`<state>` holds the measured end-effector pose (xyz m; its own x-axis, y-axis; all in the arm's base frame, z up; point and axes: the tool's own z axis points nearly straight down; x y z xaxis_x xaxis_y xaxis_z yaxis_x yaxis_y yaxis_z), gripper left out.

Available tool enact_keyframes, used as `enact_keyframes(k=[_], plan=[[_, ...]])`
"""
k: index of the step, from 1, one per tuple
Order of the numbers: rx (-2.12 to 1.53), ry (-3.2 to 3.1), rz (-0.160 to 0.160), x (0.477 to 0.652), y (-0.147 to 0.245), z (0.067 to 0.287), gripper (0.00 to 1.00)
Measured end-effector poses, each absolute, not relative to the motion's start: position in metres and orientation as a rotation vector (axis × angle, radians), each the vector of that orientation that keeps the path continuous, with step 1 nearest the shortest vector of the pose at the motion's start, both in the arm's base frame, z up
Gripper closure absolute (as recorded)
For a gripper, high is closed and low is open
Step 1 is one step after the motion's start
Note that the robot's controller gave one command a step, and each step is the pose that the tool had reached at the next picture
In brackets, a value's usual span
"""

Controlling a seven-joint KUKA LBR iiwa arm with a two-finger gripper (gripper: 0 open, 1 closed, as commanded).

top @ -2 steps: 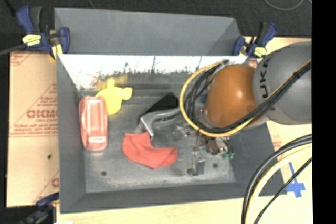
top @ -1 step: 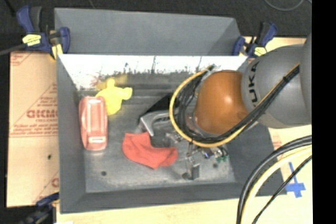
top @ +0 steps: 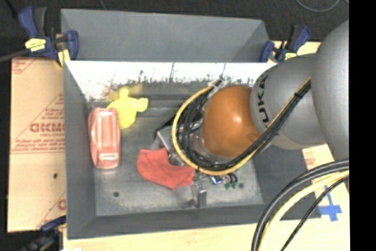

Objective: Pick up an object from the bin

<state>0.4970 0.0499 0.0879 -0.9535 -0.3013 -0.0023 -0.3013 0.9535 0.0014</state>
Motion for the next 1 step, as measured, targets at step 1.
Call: enact_keyframes(k=[1], plan=[[-0.79, 3.035, -0.007, 0.4997, 0.0922, 0.0703, 1.0]])
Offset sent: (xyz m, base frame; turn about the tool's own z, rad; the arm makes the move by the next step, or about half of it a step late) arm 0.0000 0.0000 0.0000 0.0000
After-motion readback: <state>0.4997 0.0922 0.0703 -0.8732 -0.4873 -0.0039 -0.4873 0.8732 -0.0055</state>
